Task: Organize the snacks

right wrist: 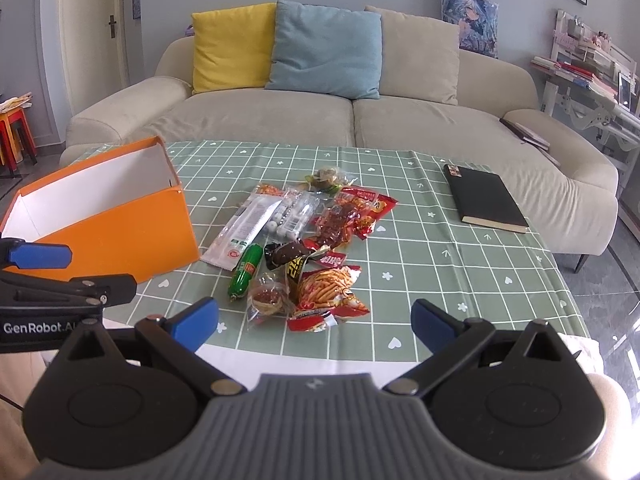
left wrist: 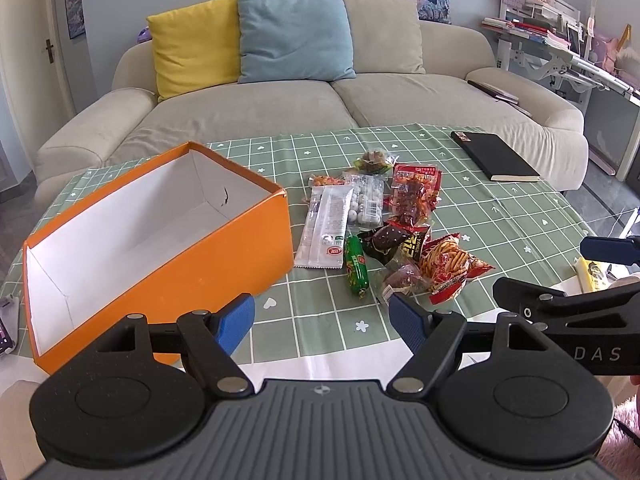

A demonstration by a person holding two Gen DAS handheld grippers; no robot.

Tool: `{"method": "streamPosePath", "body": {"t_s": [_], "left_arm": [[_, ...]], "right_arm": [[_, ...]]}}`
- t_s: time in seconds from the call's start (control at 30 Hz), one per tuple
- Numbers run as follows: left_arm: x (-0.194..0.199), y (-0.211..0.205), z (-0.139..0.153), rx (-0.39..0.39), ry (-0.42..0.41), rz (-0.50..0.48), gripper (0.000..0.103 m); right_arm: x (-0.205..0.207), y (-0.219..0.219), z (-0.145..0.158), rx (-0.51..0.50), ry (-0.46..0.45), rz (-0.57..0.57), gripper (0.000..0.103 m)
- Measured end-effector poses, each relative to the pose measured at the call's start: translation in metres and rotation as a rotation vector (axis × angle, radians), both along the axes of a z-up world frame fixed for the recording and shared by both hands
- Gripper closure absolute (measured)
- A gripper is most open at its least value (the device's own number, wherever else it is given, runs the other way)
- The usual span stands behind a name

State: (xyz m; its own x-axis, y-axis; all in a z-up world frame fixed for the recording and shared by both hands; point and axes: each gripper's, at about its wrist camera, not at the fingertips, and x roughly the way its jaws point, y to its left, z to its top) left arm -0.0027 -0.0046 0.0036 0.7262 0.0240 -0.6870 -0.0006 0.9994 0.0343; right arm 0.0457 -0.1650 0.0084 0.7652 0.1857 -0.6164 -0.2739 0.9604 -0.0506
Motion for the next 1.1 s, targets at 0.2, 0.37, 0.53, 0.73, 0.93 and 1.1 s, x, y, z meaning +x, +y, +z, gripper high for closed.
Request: {"method": "streamPosePath", "body": {"t_s": [0.2,0.37,0.53,0.73,0.93,1.1], "left_arm": [[-0.0007,0.0002,0.0004,-0.001,0.000,-0.001,0.013],[-0.0014,0.0009,0.0004,-0.002,0.002,-0.002,0.013],[-0.0016,0.0008,0.0004,-0.003,0.002,-0.001,0.013],[-0.0020,0.0010,0.0002,-0.006,0.003,-0.002,0.013],[-0.0010,0.0003,0.0000,-0.006,0.003,-0.001,0.013],[-0.0008,0.0001,-0.0004,-0.007,0.004,-0.003,0.013]], "right_arm": [[0.0005,0.0004,0.0001,-0.001,0.003,0.000,0.004],[0.0006,0.0002,0.0000,-0.002,0.003,0.000,0.004],[0.0005,0.0003,-0.0003,-0.001,0.003,0.001,0.004],[0.0017,0.0009,-0.0005,-0.004,0.006,0.001,0.004],[0.0028,0.0022,-0.0020,-0.008,0.013,0.002,0.004],[0.0042,0.0023,-0.0025,-0.010,0.017,0.002,0.004]]}}
